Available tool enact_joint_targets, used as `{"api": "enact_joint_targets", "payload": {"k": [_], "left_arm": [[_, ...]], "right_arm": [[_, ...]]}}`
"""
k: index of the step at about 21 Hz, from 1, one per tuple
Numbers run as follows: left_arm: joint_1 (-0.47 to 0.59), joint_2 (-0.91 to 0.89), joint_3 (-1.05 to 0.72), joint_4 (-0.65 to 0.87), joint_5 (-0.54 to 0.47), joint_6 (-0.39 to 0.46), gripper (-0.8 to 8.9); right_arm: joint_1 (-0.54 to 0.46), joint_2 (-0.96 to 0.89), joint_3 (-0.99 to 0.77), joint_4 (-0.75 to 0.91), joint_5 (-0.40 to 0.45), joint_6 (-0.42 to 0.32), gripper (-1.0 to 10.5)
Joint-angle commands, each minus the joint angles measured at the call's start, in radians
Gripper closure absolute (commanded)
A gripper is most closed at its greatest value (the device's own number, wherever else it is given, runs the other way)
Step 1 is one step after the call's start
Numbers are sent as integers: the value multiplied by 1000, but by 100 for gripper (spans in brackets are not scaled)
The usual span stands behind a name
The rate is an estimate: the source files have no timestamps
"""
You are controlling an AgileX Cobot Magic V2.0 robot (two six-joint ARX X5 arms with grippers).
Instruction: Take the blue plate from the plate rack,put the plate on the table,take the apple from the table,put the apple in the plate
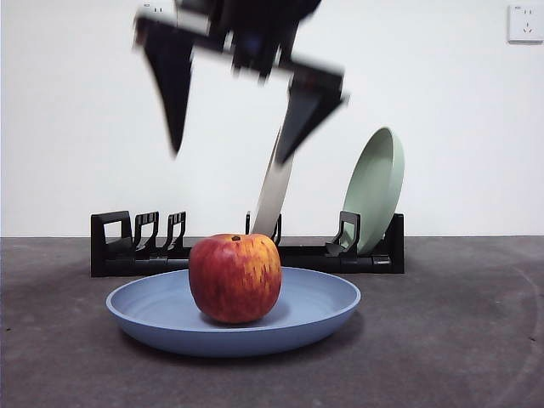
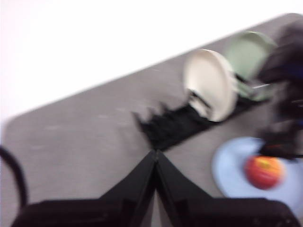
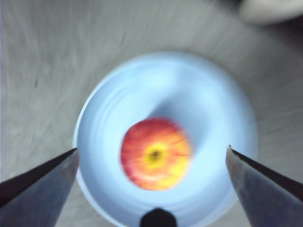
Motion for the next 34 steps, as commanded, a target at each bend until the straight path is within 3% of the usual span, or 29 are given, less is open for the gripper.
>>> {"api": "enact_joint_targets", "payload": {"k": [1,5,6,15,21,34], "left_arm": [[-2,-21,-4,2,-127,51,818],[-2,-33,-3,2,-247,112,818],[-2,-33,-4,2,-253,120,818],[-2,-32,-3,2,-267,152,817],[-2,-13,-3,2,-266,151,817],[-4,35,-3,2,-259,151,817]], "right_arm": [[-6,-71,0,-43,142,-29,434],[-67,-211,0,-163,334,-43,935],[-83,-242,0,-192,357,-43,961],[-146,-547,-2,-370,626,31,958],[-146,-661,-1,-406,626,61,944],[-146,-663,-1,-406,626,61,944]]}}
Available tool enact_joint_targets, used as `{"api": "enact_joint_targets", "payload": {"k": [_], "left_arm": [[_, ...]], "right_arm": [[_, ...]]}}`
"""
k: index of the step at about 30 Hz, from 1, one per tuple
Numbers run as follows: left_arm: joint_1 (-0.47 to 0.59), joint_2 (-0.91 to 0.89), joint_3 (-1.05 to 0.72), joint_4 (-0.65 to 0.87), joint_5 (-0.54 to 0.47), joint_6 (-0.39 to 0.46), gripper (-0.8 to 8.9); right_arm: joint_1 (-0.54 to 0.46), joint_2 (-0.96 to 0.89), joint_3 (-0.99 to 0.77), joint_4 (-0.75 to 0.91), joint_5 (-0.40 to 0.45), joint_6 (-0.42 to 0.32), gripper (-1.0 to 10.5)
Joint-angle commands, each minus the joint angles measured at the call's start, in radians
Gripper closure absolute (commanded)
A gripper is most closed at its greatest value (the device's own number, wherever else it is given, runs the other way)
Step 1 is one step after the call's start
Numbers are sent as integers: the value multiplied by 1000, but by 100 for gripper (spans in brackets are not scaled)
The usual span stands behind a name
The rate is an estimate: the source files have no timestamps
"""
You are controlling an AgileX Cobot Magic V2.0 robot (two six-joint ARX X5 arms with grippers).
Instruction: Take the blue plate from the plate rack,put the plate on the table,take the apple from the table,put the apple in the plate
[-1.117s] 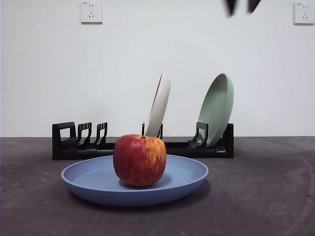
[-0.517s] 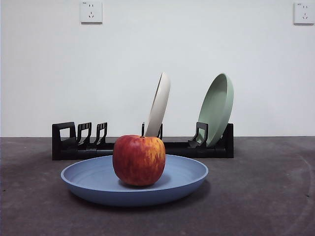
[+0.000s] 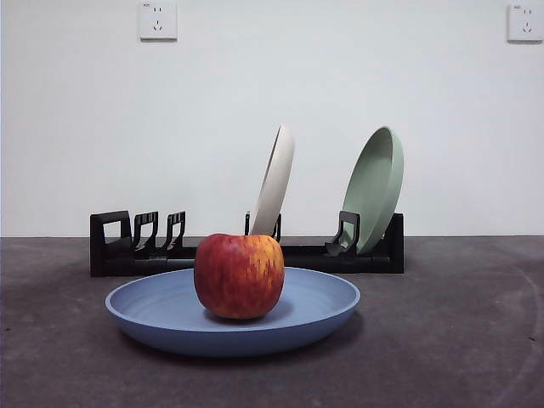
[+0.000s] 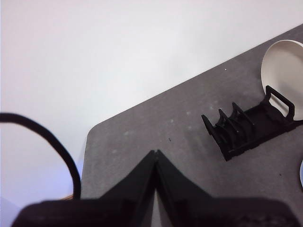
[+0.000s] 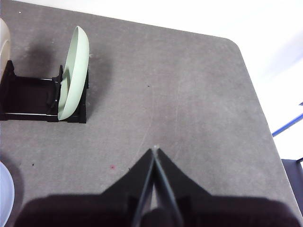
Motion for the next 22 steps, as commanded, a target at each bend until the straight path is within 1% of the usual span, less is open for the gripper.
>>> {"api": "enact_joint_targets", "payload": {"k": [1,5,8,12,15,17,19,20,21,22], "left_arm": [[-4,7,-3,2,-1,10,817],[6,9,-3,3,-2,10,817],[41,19,-3,3,-2,10,817],[138,43,-8,3,-2,6,817],[245,54,-47,12,-9,22,817],[334,51,-117,104,0,21,817],[438,16,-240,309,50,30,817],[485,-5,-304,422,89,41,817],[539,-36,-383,564,153,61,817],[589,-67,-463,711,243,87,817]], "right_arm": [[0,2,-3,-20,2,13,944],[0,2,-3,-20,2,13,944],[0,2,-3,-20,2,13,944],[0,2,-3,-20,2,13,944],[0,2,-3,-20,2,13,944],[0,2,-3,-20,2,13,944],[0,2,-3,-20,2,13,944],[0,2,-3,-20,2,13,944],[0,2,-3,-20,2,13,944],[0,2,-3,-20,2,13,944]]}}
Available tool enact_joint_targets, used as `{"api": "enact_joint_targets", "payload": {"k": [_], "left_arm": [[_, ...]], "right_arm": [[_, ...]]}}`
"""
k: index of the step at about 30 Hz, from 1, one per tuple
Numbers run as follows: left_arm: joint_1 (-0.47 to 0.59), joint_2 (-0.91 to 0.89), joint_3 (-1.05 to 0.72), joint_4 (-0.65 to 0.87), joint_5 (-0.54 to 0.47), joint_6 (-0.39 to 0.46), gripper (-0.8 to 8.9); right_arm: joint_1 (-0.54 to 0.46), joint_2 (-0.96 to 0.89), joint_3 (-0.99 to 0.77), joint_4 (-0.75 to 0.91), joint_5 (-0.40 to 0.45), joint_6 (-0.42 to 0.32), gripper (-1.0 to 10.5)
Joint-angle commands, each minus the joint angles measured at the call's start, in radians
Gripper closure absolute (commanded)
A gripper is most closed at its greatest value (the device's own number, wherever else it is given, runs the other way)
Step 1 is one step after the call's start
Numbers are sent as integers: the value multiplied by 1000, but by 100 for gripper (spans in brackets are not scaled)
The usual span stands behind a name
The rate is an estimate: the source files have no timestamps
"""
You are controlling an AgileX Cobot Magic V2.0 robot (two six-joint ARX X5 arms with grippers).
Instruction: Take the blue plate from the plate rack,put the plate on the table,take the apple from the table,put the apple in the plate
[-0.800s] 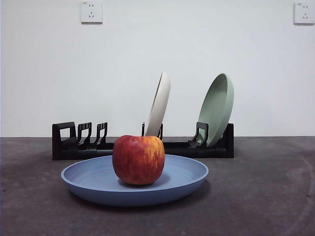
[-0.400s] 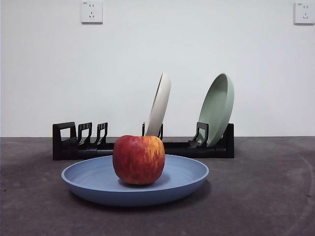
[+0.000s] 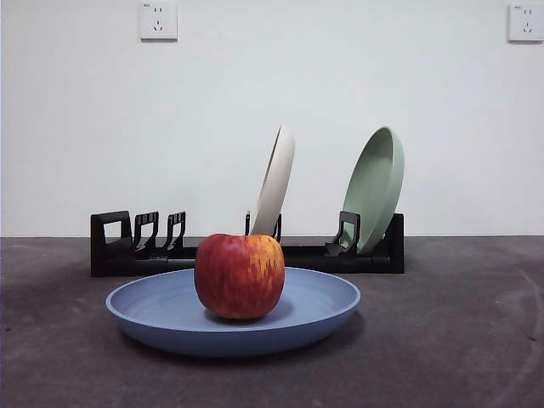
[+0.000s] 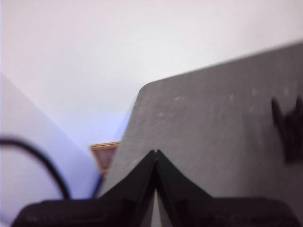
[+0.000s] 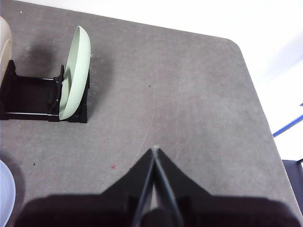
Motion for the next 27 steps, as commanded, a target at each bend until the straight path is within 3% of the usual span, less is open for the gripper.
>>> {"api": "enact_joint_targets", "payload": {"k": [1,3,6,10,13,20,27], "left_arm": [[143,-80,-229,441,237,86,817],[232,-135,-376,687,489,151,817],[336,-193,-548,919,789,190,817],[433,-239,-692,999,989,185,817],[482,-265,-771,998,1045,185,817],[546,-396,-980,1019,1047,184,817],[562,-570,-1184,1052,1047,98,817]], "right_arm": [[0,2,-3,-19,2,13,944],[0,2,-3,-19,2,13,944],[0,2,-3,-19,2,13,944],[0,2,-3,-19,2,13,944],[0,2,-3,-19,2,13,944],[0,2,-3,-19,2,13,944],[0,2,-3,-19,2,13,944]]}}
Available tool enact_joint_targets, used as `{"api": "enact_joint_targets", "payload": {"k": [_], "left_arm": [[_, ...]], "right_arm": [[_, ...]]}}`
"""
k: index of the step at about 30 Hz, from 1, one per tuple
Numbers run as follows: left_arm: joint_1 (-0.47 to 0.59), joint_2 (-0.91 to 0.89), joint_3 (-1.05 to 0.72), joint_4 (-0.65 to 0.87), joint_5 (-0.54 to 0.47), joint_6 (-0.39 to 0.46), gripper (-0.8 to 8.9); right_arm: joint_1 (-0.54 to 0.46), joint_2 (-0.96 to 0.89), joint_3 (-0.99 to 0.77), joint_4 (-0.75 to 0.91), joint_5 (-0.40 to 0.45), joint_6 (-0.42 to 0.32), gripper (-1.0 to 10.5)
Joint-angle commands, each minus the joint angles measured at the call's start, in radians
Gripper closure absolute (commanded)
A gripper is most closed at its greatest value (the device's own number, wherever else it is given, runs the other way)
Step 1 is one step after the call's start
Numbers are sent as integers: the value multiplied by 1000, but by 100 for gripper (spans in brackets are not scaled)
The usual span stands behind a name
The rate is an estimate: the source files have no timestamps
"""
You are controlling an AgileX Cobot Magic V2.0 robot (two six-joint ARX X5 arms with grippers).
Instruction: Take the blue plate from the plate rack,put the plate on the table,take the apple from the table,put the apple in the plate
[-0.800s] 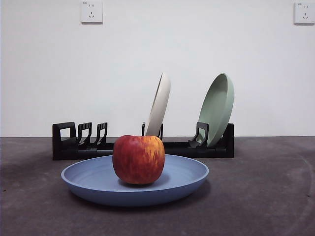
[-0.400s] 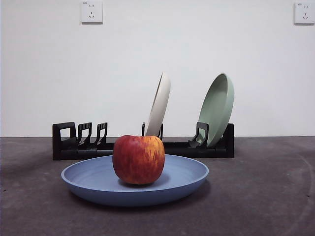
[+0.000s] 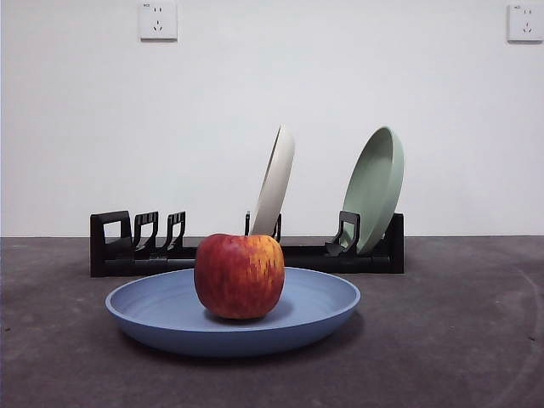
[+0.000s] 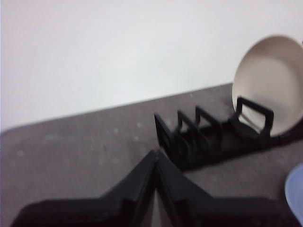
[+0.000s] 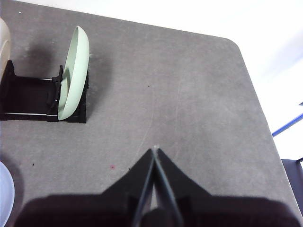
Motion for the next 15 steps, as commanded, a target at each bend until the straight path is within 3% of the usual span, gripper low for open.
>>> {"api": "enact_joint_targets", "payload": {"k": [1,15], "left_arm": [[4,-42,-54,11,3,-41,817],[4,-187,-63,-252,2,-25,817]], "right_arm": [[0,2,-3,-19,2,13,944],[0,2,-3,-19,2,13,944]]}}
